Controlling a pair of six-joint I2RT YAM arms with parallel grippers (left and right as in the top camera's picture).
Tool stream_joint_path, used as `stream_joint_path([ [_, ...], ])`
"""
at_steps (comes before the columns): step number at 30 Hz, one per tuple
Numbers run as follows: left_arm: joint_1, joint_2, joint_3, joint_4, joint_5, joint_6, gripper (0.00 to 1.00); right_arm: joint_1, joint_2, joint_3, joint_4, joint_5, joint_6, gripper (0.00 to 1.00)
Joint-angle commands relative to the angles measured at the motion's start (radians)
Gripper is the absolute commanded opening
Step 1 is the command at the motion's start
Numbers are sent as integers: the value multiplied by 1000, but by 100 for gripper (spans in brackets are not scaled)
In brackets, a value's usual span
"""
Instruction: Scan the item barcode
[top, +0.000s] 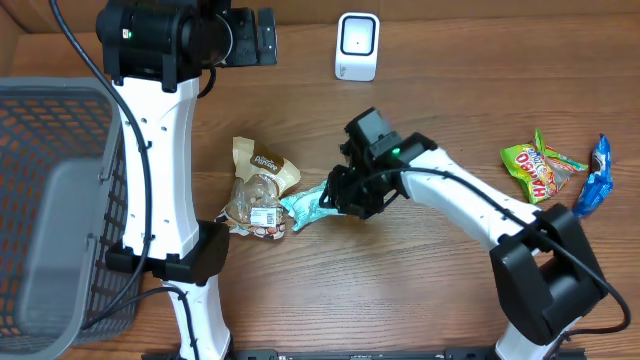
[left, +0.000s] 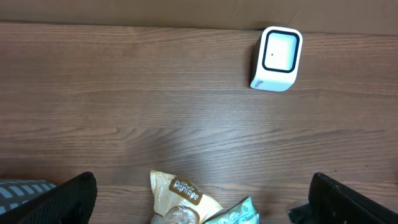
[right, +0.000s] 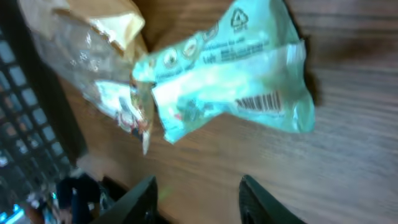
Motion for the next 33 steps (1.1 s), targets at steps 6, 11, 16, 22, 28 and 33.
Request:
stream_joint_path([
  [6,4,0,-2,4,-9,19,100,27,-4,-185,228,122,207,35],
  [11,4,0,-2,4,-9,19,100,19,-4,-196,290,305,245,35],
  [16,4,0,-2,4,-10,19,100,-18,-4,-196,445,626,245,35],
  [22,4,0,-2,4,-9,19,100,-84,-19,-167,599,395,106,36],
  [28,4,0,-2,4,-9,19,100,-48,-32,-150,450,-55,149,51],
  [33,4,0,-2,4,-9,19,100,92,-10,-151,402,257,193,56],
])
